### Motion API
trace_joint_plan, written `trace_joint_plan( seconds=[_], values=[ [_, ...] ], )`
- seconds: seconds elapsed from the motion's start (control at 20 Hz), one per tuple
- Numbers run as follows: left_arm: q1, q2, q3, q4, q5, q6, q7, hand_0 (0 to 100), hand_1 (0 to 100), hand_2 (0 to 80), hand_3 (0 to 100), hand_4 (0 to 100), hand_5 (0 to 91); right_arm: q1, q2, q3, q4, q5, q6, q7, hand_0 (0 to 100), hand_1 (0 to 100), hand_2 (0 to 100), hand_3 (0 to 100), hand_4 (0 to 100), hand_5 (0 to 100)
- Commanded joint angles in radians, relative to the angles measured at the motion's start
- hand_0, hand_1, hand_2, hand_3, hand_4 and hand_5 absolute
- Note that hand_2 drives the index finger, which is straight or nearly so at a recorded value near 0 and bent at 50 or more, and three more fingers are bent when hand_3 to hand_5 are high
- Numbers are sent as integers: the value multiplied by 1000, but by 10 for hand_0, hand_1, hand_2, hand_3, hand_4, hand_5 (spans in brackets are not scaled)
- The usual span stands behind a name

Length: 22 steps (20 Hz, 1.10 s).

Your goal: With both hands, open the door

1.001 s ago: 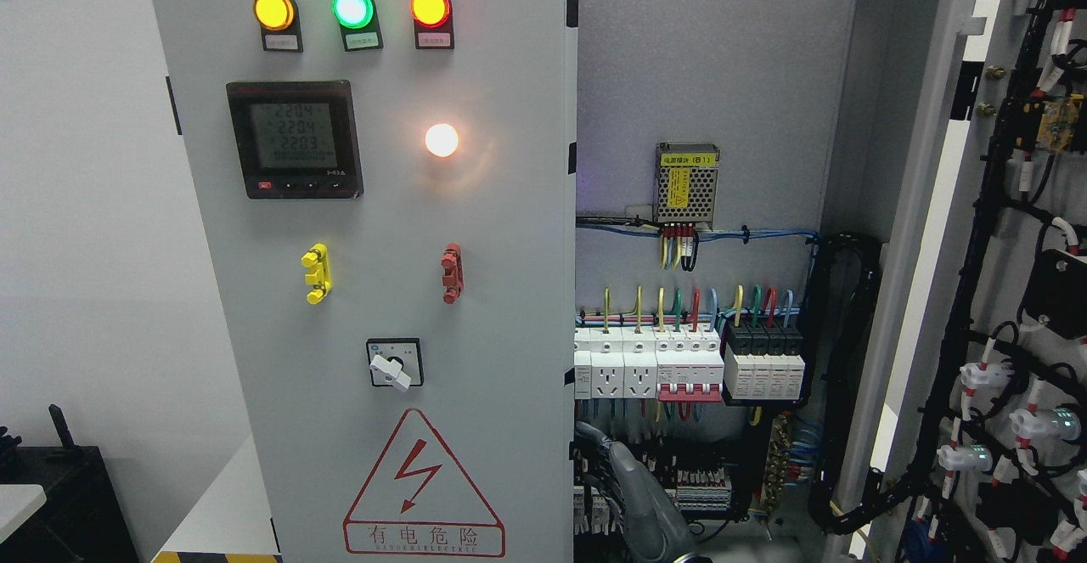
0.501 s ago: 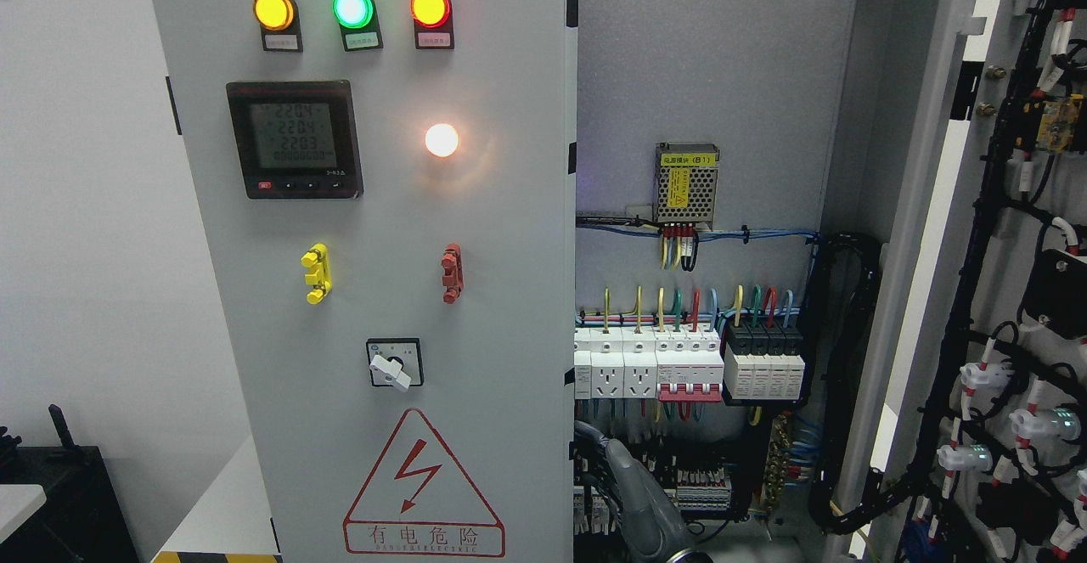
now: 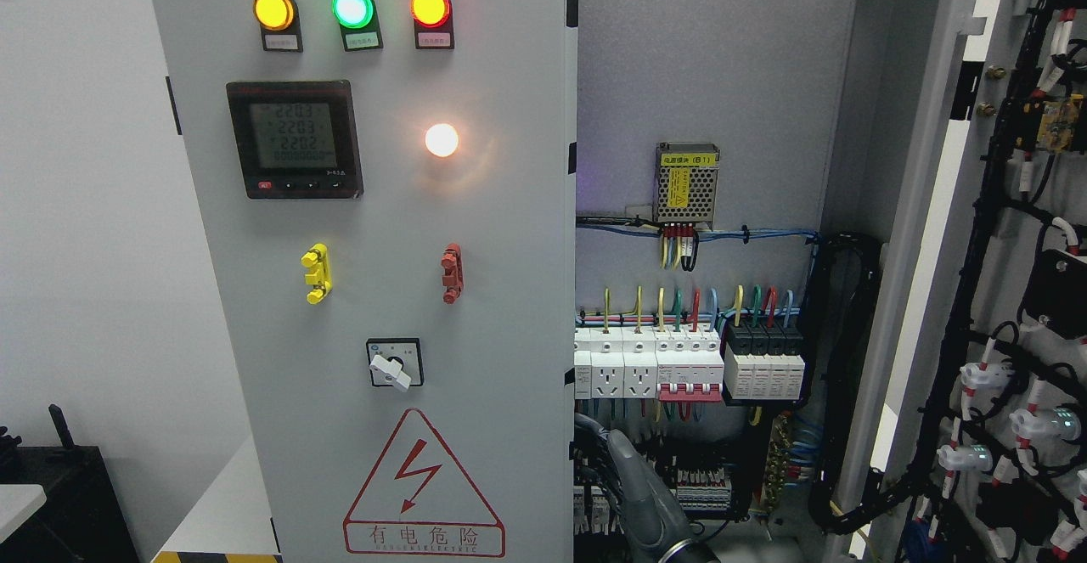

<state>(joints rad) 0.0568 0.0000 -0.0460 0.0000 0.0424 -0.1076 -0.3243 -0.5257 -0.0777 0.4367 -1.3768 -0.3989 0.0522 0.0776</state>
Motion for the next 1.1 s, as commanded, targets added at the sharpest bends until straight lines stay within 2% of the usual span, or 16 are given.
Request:
trace_joint_plan(
  seconds=[0.0, 0.1, 0.65, 0.75, 1.05],
  values=[
    [0, -34, 0, -29, -1, 0, 1, 0, 0, 0, 0, 42, 0, -14, -5, 0, 22, -9, 0, 8, 0, 0, 0, 0, 0, 0],
    [0, -34, 0, -29, 1, 0, 1, 0, 0, 0, 0, 42, 0, -20, -5, 0, 28, -9, 0, 28, 0, 0, 0, 0, 0, 0],
    [0, -34, 0, -29, 1, 0, 1, 0, 0, 0, 0, 42, 0, -39, -5, -4, 62, -11, -2, 31, 0, 0, 0, 0, 0, 0],
    [0, -34, 0, -29, 1, 0, 1, 0, 0, 0, 0, 42, 0, -40, -5, -6, 67, -37, -2, 50, 0, 0, 0, 0, 0, 0],
    [0, -34, 0, -29, 1, 0, 1, 0, 0, 0, 0, 42, 0, -49, -8, -6, 74, -63, 0, 59, 0, 0, 0, 0, 0, 0]
  ],
)
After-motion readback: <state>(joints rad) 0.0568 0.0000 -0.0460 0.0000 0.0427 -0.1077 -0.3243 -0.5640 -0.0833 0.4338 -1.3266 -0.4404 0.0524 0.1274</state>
